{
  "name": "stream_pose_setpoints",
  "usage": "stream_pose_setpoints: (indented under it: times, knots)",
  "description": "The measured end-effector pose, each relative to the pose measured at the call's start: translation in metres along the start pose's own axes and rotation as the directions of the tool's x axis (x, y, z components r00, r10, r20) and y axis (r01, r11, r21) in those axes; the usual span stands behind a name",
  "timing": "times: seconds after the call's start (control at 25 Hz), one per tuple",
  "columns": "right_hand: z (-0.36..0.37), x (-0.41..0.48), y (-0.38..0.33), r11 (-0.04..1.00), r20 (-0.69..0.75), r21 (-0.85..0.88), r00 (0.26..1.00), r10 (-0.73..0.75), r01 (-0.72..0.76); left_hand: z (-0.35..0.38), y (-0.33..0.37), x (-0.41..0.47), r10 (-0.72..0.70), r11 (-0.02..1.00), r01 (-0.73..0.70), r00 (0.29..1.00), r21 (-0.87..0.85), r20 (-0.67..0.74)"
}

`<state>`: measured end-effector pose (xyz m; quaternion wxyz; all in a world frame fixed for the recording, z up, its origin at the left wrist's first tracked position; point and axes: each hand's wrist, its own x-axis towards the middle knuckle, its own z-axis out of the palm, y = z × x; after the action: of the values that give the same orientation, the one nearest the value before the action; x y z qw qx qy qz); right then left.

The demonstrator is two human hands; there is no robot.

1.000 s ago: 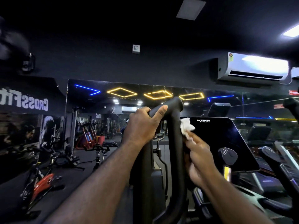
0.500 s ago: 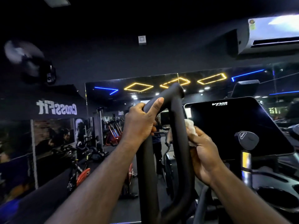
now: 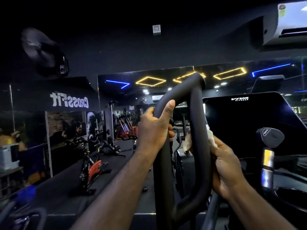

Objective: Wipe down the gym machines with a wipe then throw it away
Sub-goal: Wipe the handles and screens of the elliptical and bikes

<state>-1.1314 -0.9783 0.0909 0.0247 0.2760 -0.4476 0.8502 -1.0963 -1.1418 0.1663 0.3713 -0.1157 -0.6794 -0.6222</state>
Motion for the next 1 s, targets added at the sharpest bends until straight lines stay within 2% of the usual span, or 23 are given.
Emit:
stream_pose_setpoints:
  times: [0.04,0.08,0.12,0.16,0.2,0.24,0.28,0.4,0.52,0.64,0.72,0.88,1.0]
  knots:
    - [-0.001,0.007,-0.004,0.996,-0.065,-0.027,0.994,-0.084,0.082,0.000,0.000,-0.001,0.002,1.000,-0.002,1.000,-0.010,0.004]
    - [0.000,0.018,-0.014,0.970,-0.127,-0.105,0.964,-0.233,0.220,-0.001,-0.001,0.000,0.006,1.000,-0.006,1.000,-0.021,0.010]
    - [0.007,0.029,-0.031,0.886,-0.135,-0.257,0.893,-0.429,0.386,-0.001,-0.001,0.001,0.010,1.000,-0.010,1.000,-0.027,0.015]
    - [0.015,0.034,-0.044,0.713,-0.045,-0.463,0.789,-0.613,0.527,-0.002,-0.003,0.001,0.010,1.000,-0.009,1.000,-0.021,0.016]
    - [0.021,0.034,-0.048,0.472,0.121,-0.640,0.686,-0.717,0.607,-0.002,-0.004,0.001,0.005,1.000,-0.005,1.000,-0.010,0.011]
    - [0.022,0.028,-0.042,0.234,0.286,-0.742,0.613,-0.737,0.628,-0.003,-0.007,0.001,-0.006,1.000,0.006,1.000,-0.009,0.004]
    - [0.017,0.018,-0.031,0.075,0.387,-0.791,0.591,-0.708,0.608,-0.004,-0.009,-0.003,-0.026,0.999,0.026,1.000,-0.028,0.002]
    - [-0.001,-0.020,-0.007,-0.109,0.503,-0.810,0.587,-0.635,0.576,-0.006,-0.014,-0.015,-0.059,0.992,0.063,0.998,-0.107,0.036]
    - [0.001,-0.014,-0.029,-0.352,0.686,-0.723,0.559,-0.466,0.594,-0.008,-0.011,-0.021,-0.030,0.993,0.036,0.998,-0.115,0.052]
    - [0.023,0.017,-0.057,-0.398,0.686,-0.726,0.634,-0.357,0.561,-0.009,-0.007,-0.023,-0.038,0.991,0.046,0.997,-0.126,0.066]
    - [0.024,0.017,-0.050,-0.391,0.684,-0.728,0.639,-0.352,0.563,-0.012,-0.008,-0.025,-0.047,0.990,0.056,0.996,-0.130,0.069]
    - [-0.011,-0.061,0.023,-0.389,0.686,-0.727,0.633,-0.360,0.566,-0.012,-0.024,-0.037,-0.018,0.999,0.018,1.000,-0.044,-0.003]
    - [-0.019,-0.108,0.045,-0.404,0.713,-0.691,0.658,-0.242,0.600,-0.011,-0.041,-0.052,0.028,0.999,-0.027,0.998,0.023,-0.059]
